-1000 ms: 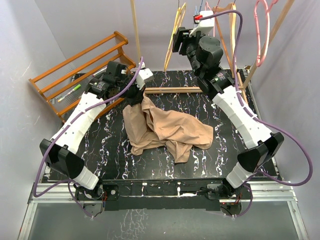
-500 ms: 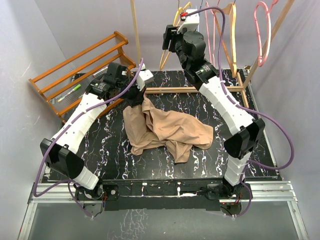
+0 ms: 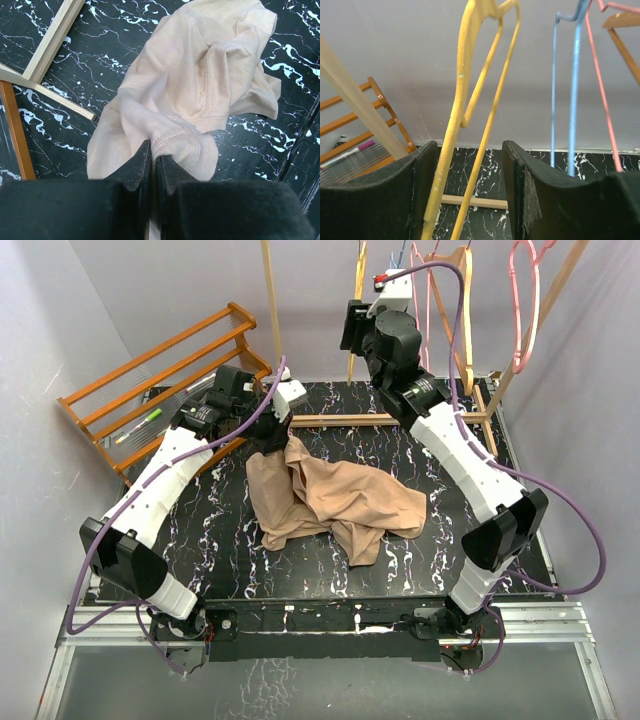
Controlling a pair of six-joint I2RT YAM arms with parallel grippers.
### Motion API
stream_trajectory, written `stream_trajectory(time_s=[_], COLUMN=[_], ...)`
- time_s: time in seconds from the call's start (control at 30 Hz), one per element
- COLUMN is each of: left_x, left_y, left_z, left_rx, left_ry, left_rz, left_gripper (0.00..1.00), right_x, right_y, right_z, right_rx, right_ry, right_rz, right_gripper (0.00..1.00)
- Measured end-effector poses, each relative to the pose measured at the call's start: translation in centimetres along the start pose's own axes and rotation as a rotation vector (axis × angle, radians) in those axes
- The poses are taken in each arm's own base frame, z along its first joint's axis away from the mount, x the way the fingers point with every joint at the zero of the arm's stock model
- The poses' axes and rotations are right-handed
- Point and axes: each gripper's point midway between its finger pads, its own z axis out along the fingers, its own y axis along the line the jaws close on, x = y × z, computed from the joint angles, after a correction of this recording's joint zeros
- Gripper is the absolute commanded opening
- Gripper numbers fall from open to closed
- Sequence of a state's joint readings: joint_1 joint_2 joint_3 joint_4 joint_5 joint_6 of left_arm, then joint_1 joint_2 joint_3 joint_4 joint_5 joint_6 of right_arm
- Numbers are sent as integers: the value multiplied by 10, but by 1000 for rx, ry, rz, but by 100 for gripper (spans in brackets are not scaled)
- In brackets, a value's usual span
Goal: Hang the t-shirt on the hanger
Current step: Pick up the hanger from the clothesline.
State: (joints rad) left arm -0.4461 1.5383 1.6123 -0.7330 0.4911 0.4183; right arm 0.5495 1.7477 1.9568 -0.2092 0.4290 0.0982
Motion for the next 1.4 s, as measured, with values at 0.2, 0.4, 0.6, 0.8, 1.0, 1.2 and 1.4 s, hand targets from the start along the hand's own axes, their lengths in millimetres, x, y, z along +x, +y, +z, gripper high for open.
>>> stream_trajectory(time_s=[0.2,0.4,0.6,0.8,1.0,1.2,1.4], left_x=[0,0,-2,1,8,6,6], left_y=[-1,-3,-4,-6,-11,-10,-11], left_z=[0,1,3,6,9,10,11], left_rx=[7,15,21,35,48,51,56], left_ry=[-3,-5,-16,-23,-20,-34,-37], left_rz=[-4,-12,-17,-29,-37,-31,-31], left_gripper=[0,0,0,0,0,0,0], right_x=[-30,-34,-28,-14,-12,-35,-32], right_y=[-9,-12,-12,-31,-52,-42,-26], right_z=[-18,-20,-13,18,29,28,29], right_rx=[10,20,13,-5,-22,-118,-226], right_ry=[-54,-62,-52,-29,-17,-70,-71], right_rz=[4,-23,-57,-94,-113,-106,-110], right_gripper=[45,45,50,54,56,54,50])
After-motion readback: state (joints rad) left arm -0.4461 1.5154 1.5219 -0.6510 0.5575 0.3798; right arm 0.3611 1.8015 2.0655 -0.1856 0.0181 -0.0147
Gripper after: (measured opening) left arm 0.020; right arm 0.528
